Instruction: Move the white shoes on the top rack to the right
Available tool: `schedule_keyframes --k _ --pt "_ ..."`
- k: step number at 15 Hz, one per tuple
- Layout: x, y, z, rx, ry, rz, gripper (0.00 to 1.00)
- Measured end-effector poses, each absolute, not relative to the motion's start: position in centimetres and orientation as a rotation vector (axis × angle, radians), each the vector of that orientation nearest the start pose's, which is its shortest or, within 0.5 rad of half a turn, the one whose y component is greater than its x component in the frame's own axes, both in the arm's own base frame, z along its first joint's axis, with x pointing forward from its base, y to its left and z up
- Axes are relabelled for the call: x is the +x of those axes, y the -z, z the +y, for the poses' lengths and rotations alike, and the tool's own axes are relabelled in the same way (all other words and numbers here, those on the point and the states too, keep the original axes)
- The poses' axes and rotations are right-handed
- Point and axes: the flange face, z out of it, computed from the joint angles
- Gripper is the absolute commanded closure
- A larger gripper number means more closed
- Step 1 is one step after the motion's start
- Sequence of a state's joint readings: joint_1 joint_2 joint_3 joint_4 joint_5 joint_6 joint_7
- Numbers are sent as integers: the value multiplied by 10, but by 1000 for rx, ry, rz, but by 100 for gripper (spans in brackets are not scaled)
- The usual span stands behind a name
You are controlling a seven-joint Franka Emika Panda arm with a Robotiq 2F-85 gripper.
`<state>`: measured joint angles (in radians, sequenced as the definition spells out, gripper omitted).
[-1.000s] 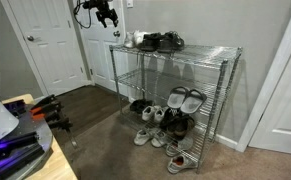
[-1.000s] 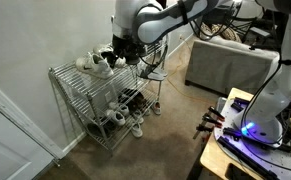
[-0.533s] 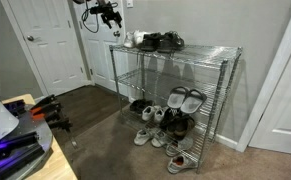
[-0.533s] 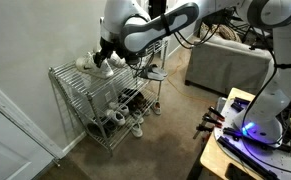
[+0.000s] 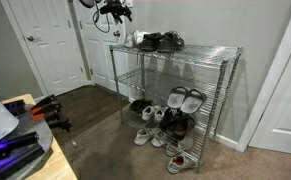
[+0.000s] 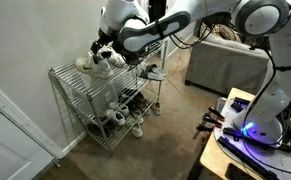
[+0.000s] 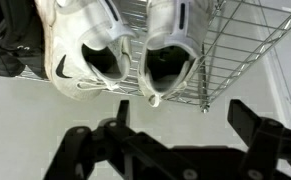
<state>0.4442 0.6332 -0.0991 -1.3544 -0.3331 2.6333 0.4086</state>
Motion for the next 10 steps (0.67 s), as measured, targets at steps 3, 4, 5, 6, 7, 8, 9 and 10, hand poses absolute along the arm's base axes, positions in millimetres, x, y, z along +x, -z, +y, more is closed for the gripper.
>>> schedule_keyframes --k 3,4,5,6,7,8,9,10 --pt "720 -423 282 -2984 1102 -306 0" --pt "720 -423 283 -2983 1102 -307 0" --pt "720 -423 284 -2982 1102 -308 0" --pt "720 -424 284 -2981 1103 -309 0" --pt "720 -424 284 -2981 1103 -309 0" --pt "720 -424 285 -2981 1103 -309 0" --pt "720 -424 284 -2981 1104 -309 0" --pt "720 -424 284 -2977 1112 -304 0"
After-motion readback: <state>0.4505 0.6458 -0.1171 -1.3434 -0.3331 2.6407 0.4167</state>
